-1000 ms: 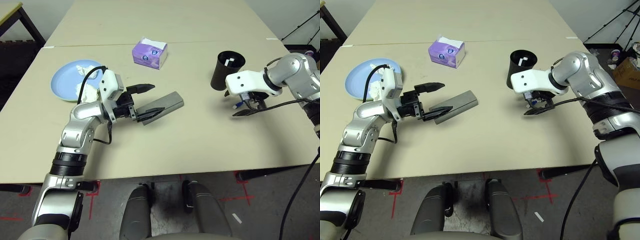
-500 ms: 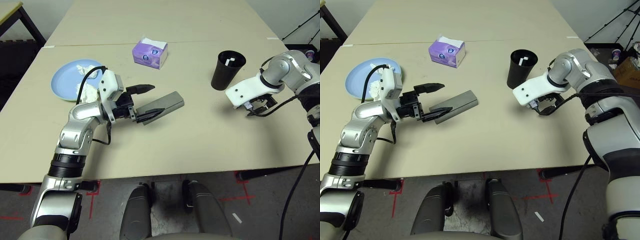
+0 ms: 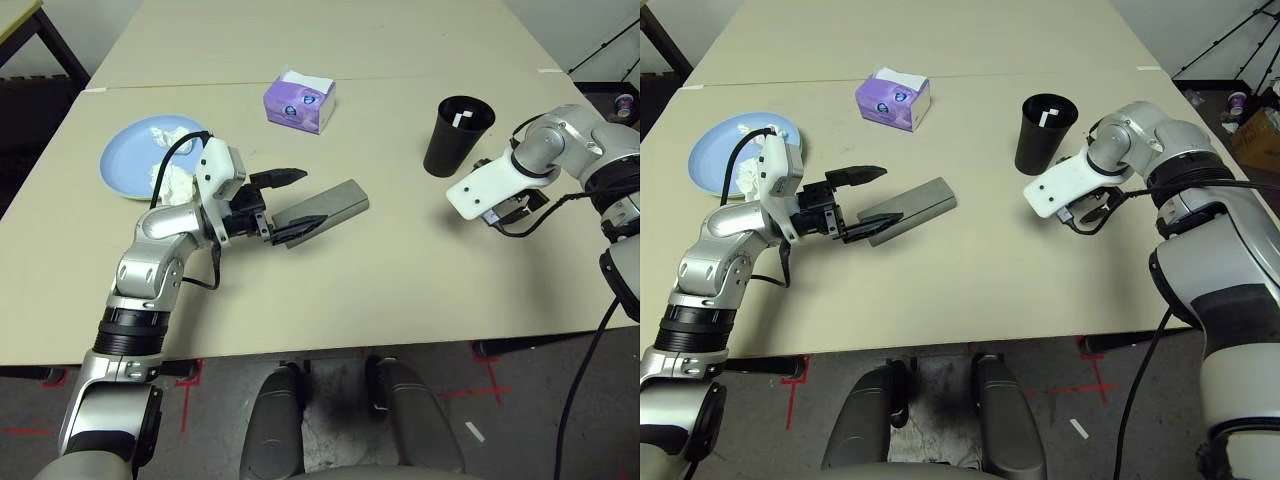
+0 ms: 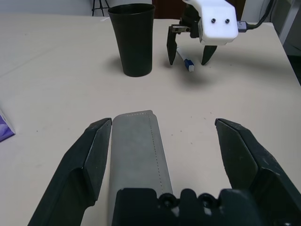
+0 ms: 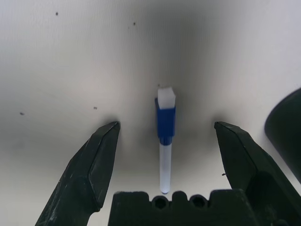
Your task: Organize and tidy the items on the table.
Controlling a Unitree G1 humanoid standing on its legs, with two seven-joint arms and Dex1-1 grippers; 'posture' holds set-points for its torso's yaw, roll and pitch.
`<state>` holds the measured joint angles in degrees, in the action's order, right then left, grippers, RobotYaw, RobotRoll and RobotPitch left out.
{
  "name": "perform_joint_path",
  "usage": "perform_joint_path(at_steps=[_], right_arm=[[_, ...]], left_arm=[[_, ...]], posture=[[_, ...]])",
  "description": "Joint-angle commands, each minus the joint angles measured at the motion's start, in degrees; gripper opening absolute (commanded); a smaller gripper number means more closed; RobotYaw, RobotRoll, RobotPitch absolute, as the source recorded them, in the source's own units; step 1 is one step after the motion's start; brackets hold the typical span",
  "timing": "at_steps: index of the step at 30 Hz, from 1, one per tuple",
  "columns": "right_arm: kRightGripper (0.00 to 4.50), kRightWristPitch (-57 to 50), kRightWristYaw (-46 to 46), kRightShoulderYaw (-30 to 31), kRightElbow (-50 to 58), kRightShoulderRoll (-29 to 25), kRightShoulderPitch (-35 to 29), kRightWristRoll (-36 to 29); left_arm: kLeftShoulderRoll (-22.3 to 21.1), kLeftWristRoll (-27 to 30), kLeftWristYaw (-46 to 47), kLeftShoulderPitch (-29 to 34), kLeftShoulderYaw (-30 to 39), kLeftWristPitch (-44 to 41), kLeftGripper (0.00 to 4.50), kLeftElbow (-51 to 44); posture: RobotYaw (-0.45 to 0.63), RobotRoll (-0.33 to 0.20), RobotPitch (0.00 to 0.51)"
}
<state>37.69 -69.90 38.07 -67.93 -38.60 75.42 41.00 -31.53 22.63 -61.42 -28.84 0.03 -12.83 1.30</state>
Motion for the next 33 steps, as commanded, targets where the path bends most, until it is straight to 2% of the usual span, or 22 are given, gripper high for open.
perform_joint_path(at_steps=[1, 13, 30, 33], right_arm=[[4.45, 0.82, -0.15, -0.16, -1.24, 0.83, 0.67, -0.19], [4.45, 2.34, -5.04, -1.6, -0.4, 0.36, 0.83, -2.66], [4.45, 3.54, -1.71, 0.35, -2.15, 0.18, 1.54, 1.54], [3.82, 3.83, -2.07, 0.65, -2.47, 0.24, 1.56, 2.05]], left_arm=[[-0.49, 0.74, 0.12, 0.84, 0.41, -0.54, 4.5, -1.51], [-0.69, 1.15, 0.34, 1.38, 0.18, -0.9, 4.5, -2.2], [-0.88, 1.25, 1.06, 2.13, 0.31, -1.36, 4.5, -3.25], [-0.93, 1.23, 1.17, 2.12, 0.38, -1.36, 4.5, -3.23]], posture=[[0.07, 0.0, 0.214], [0.07, 0.0, 0.222], [0.08, 0.0, 0.226], [0.08, 0.0, 0.226]])
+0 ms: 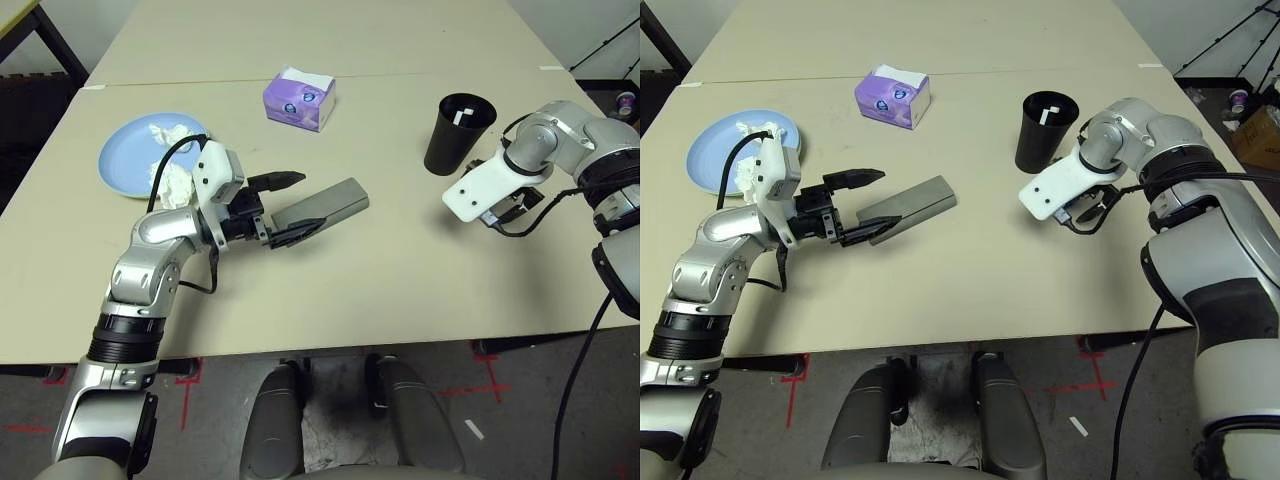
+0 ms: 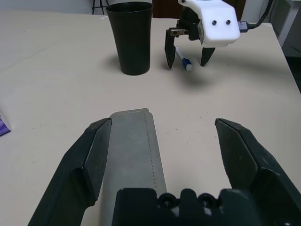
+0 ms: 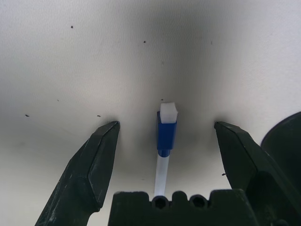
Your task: Organize and tidy the items on the table.
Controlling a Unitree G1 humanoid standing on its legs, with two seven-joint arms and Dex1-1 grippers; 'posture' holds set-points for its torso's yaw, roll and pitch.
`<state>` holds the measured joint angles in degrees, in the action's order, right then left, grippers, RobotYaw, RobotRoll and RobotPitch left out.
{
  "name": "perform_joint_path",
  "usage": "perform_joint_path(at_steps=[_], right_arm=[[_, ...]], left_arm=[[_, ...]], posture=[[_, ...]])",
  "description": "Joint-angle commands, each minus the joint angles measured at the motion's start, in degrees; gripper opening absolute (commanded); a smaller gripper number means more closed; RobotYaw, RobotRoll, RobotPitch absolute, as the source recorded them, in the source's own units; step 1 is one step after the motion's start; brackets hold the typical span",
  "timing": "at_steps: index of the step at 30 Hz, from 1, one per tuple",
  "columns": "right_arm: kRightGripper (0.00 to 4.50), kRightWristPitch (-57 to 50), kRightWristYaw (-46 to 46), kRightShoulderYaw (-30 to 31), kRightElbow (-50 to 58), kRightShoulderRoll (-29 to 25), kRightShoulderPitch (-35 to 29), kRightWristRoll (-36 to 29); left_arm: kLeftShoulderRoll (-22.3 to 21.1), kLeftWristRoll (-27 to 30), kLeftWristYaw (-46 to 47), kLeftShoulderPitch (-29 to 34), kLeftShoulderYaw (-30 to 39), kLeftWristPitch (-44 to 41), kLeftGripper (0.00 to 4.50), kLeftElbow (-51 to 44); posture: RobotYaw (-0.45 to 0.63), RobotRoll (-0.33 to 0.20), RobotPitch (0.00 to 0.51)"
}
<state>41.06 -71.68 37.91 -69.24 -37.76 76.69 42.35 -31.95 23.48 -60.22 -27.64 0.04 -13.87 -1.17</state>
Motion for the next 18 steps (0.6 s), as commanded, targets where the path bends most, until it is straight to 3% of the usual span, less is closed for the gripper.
perform_joint_path(at_steps=[1, 9, 13, 18], right_arm=[[3.53, 0.54, -0.43, 0.79, -1.21, -0.59, 0.27, 0.77], [0.46, 0.45, -1.0, 0.05, -1.27, -0.54, 0.5, 0.33], [0.33, -1.33, -3.91, -2.74, -1.16, 0.22, 1.45, -3.11], [0.33, -13.37, -19.55, -12.4, 1.32, 3.68, 4.01, -18.92]], left_arm=[[-0.58, 0.41, -0.02, 0.91, 0.41, -0.31, 4.5, -0.74], [-0.82, 0.37, -0.15, 0.77, 0.38, -0.07, 4.5, -0.3], [-0.66, 0.25, -0.29, 0.22, 0.14, 0.08, 4.5, 0.23], [-0.53, 0.03, -0.59, -0.66, -0.1, 0.48, 4.5, 1.14]], posture=[[0.08, 0.0, 0.226], [0.08, 0.0, 0.218], [0.07, 0.0, 0.209], [0.06, 0.0, 0.202]])
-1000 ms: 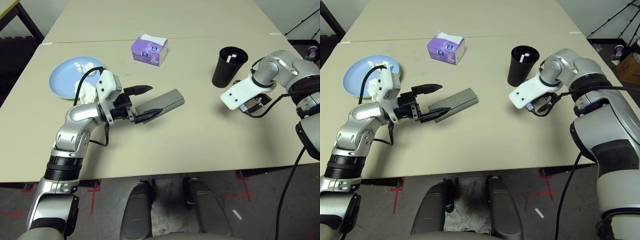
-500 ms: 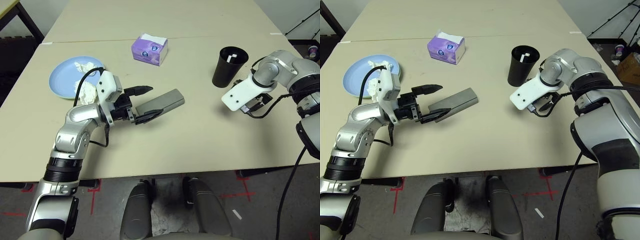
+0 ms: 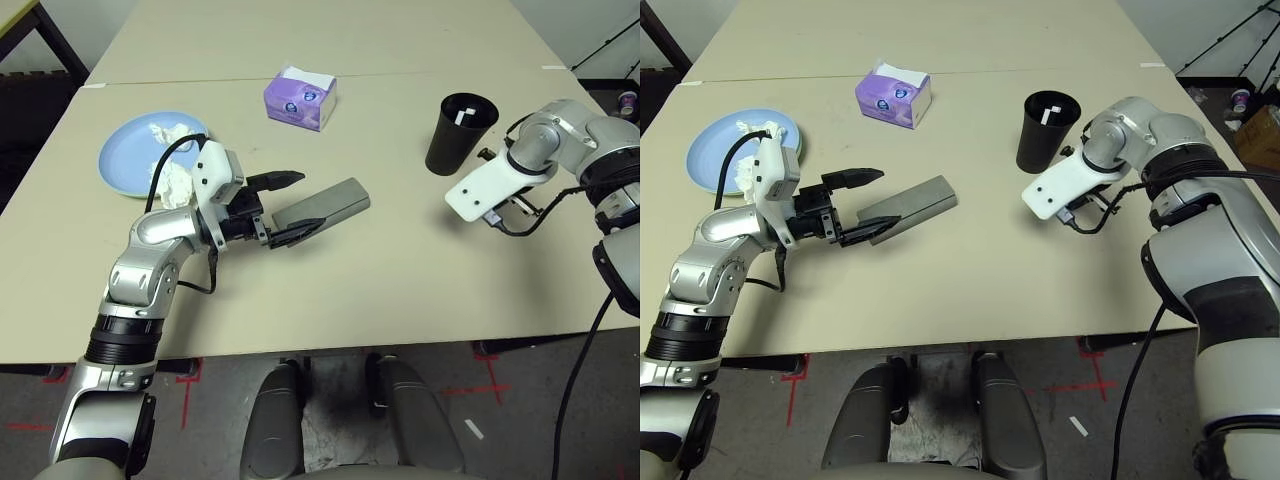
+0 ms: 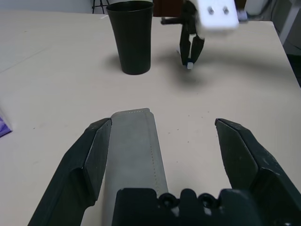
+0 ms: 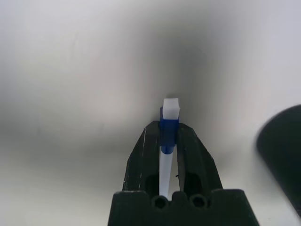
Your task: Organize and tidy the items on the table.
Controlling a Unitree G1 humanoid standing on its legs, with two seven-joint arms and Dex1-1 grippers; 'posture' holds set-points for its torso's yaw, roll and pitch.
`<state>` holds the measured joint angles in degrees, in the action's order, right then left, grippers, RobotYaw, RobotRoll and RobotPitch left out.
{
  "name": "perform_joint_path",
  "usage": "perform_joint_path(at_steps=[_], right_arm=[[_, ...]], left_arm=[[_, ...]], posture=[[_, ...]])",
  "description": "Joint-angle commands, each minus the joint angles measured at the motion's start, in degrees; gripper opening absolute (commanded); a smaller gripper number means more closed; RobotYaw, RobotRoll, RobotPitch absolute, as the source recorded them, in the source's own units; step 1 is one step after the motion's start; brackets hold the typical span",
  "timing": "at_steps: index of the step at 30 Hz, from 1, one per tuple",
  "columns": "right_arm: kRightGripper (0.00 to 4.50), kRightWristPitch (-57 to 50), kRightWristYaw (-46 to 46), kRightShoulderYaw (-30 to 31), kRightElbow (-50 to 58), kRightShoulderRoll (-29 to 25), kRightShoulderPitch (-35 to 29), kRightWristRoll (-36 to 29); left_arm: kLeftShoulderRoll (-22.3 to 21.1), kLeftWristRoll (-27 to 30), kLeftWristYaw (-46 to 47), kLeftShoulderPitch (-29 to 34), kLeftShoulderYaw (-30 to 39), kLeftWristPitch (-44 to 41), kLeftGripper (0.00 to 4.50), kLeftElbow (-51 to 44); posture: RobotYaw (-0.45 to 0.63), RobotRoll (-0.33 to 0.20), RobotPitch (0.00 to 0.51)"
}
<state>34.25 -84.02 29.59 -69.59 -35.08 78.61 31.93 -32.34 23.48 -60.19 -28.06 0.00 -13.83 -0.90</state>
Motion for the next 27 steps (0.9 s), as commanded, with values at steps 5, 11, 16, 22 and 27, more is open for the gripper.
perform_joint_path(at_steps=[5, 11, 16, 22, 27], right_arm=[[0.33, -19.53, -8.48, -3.61, 7.9, -0.67, 3.61, -21.59], [0.33, -43.32, -7.15, -15.05, 15.85, 0.03, 3.89, -33.18], [0.33, -60.38, 5.04, -27.02, 27.59, 1.04, -1.67, -41.62], [0.33, -63.89, 30.59, -39.56, 49.35, 7.32, -16.82, -46.03], [0.33, -65.44, 45.05, -44.12, 60.97, 12.48, -24.28, -47.85]], left_arm=[[0.04, 0.03, -0.68, -0.18, -0.19, 0.82, 4.5, 1.1], [0.26, 0.01, -0.59, -0.12, -0.25, 1.18, 4.5, 1.46], [0.2, -0.08, -0.84, -0.3, -0.37, 1.39, 4.5, 2.02], [0.14, -0.17, -0.81, -0.63, 0.02, 1.61, 4.5, 2.69], [-0.09, -0.52, -1.58, -0.97, -0.5, 1.87, 4.5, 3.77]], posture=[[0.06, 0.0, 0.197], [0.04, 0.0, 0.189], [0.04, 0.0, 0.184], [0.03, 0.0, 0.183], [0.01, 0.0, 0.183]])
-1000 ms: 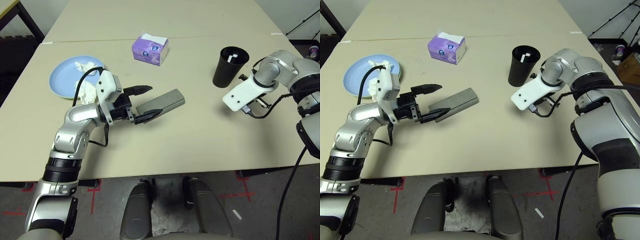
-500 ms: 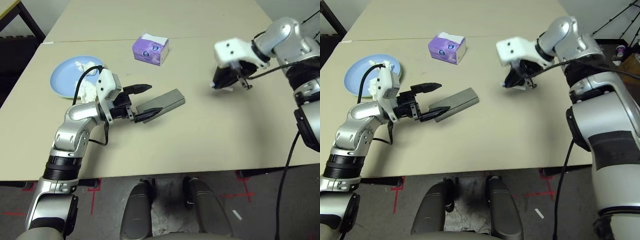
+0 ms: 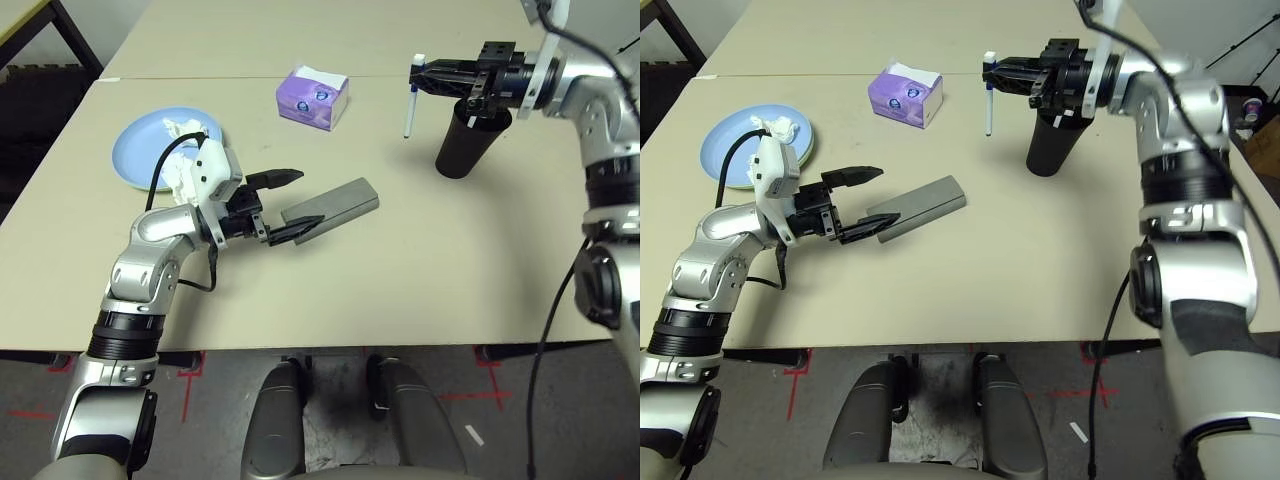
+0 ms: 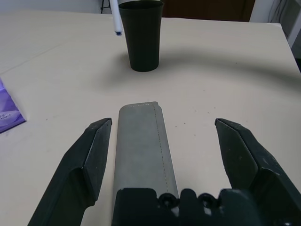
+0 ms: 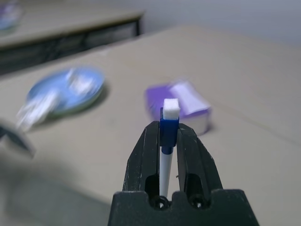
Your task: Organize and tidy the items on the table.
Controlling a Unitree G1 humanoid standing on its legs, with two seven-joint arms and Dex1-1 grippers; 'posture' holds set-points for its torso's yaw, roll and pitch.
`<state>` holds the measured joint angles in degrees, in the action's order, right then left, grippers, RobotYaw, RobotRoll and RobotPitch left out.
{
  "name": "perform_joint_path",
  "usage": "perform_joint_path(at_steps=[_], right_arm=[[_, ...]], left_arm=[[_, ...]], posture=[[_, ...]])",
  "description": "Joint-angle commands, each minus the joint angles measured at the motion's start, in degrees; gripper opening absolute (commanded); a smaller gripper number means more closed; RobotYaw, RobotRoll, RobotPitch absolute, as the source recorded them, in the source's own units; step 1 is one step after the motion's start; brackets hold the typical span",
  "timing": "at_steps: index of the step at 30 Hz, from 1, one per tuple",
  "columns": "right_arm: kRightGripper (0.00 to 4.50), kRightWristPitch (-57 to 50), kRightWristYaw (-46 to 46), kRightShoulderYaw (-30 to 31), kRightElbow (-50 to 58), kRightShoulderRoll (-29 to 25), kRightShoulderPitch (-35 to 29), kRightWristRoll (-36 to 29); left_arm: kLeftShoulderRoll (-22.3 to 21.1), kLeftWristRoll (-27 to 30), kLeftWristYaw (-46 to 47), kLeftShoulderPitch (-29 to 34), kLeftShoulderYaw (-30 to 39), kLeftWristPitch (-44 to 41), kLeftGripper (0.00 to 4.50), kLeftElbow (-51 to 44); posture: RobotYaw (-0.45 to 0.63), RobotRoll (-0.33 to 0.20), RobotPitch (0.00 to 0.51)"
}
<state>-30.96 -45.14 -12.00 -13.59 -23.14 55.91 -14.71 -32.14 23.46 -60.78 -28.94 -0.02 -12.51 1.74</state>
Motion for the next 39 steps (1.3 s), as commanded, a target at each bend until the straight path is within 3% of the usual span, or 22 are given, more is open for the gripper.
perform_joint_path(at_steps=[1, 20, 39], right_arm=[[0.33, -0.24, 7.72, -2.95, 5.48, 0.68, -1.77, -1.59], [0.33, 5.89, 21.59, -3.95, 8.95, -6.98, -5.14, 0.47], [0.33, 7.9, 25.12, -1.38, 7.58, -4.08, -7.6, 1.27]], left_arm=[[-0.25, -0.52, -1.1, -0.2, -0.56, 0.64, 4.5, 1.34], [0.32, -0.82, -2.26, -2.32, -0.65, 2.18, 4.5, 4.57], [0.42, -0.88, -2.64, -2.75, -0.54, 2.1, 4.5, 4.62]], posture=[[0.01, 0.0, 0.183], [-0.03, 0.0, 0.183], [-0.02, 0.0, 0.187]])
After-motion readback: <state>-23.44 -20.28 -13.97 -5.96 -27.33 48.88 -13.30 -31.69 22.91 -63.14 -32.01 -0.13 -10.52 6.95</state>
